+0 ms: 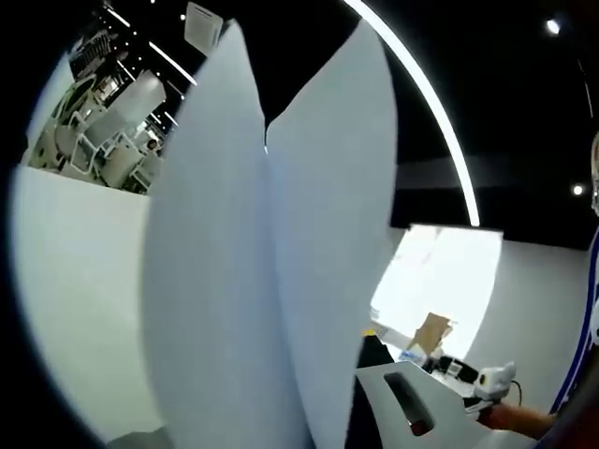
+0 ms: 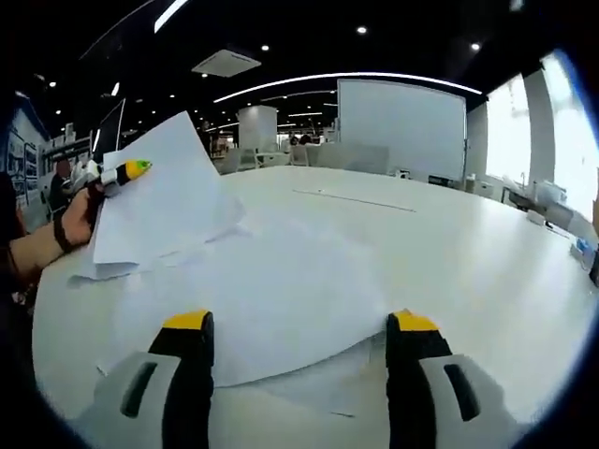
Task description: Organize the stack of printing papers by aligning and flattening the scattered papers on the table
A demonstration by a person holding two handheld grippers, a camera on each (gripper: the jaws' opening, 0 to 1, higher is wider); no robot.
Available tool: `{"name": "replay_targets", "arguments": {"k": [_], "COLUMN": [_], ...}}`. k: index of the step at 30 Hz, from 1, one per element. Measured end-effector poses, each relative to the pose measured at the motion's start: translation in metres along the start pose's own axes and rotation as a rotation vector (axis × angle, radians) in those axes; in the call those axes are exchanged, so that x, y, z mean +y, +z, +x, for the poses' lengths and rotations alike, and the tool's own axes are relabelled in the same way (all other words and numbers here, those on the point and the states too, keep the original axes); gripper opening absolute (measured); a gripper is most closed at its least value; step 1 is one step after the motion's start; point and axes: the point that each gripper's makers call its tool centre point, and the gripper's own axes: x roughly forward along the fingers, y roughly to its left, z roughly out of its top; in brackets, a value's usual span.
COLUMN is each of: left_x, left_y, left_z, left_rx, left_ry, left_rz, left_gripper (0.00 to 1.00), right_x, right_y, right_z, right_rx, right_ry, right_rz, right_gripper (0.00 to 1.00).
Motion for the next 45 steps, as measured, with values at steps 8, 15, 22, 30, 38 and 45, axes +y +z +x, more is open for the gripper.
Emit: {"name": "replay_targets", "arguments": {"k": [8,15,22,30,38,45], "left_x": [0.001,0.0,0.001,0.0,0.0,0.0], "left_y": [0.0,0.0,0.0,0.0,0.0,0.0], "left_z": [0.0,0.0,0.001,0.001,0.001,0.001], "left_rx": [0.0,0.0,0.0,0.0,0.0,0.0], "left_ry": [0.0,0.002,0.003,0.003,0.003,0.002], "left_rz": [0.0,0.004,0.006,0.005,0.004,0.005], "left_gripper": [0.07,0.07,0.07,0.07,0.07,0.07], "right_x": [0.005,0.006,0.009,0.001,0.01,0.016], "right_y": [0.002,0.005,0.009,0.011,0.011,0.011], "right_z": [-0.001,-0.002,-0.003,0.0,-0.002,-0.002], "right_rx": [-0.005,-0.035,-0.053,-0.069,-0.064,-0.063], "right_ry": [0.016,-0.001,-0.017,-0.024,-0.005,0.018], "right_rz": [-0.011,-0.065,-0.102,-0.153,-0.185,-0.207], "right_gripper": [0.64,0.64,0.64,0.56,0.37,0.27]}}
